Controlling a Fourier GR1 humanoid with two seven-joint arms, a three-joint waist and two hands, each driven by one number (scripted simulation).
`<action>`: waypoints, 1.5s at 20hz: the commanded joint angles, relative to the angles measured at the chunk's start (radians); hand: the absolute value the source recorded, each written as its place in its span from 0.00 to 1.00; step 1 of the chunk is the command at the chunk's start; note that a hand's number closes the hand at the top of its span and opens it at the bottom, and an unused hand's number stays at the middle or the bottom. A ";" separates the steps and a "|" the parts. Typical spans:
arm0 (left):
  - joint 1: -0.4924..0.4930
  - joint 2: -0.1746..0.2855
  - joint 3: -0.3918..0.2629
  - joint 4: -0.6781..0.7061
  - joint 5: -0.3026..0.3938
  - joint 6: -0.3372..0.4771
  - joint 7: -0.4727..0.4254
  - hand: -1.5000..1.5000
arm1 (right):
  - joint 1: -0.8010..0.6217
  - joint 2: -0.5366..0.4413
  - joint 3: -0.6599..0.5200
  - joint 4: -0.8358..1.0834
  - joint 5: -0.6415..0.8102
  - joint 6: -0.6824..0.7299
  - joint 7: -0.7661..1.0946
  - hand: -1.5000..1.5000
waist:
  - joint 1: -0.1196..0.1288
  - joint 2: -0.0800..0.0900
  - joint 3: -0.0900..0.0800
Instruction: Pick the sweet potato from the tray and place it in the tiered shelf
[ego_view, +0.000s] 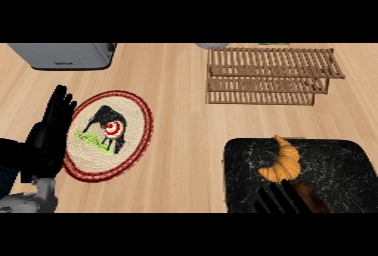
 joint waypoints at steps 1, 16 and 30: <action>-0.012 0.025 0.040 -0.004 0.028 -0.039 0.024 0.50 | 0.035 -0.012 0.102 0.087 0.202 -0.074 0.022 0.00 | 0.002 0.003 0.001; 0.041 -0.047 0.043 -0.061 -0.064 -0.057 0.042 0.50 | 0.125 -0.017 -0.139 0.308 0.267 -0.240 -0.299 0.00 | 0.008 0.005 0.000; 0.003 -0.079 0.091 -0.047 -0.091 -0.115 0.054 0.50 | 0.234 0.031 -0.257 0.505 0.384 -0.456 -0.527 0.00 | 0.003 0.005 0.000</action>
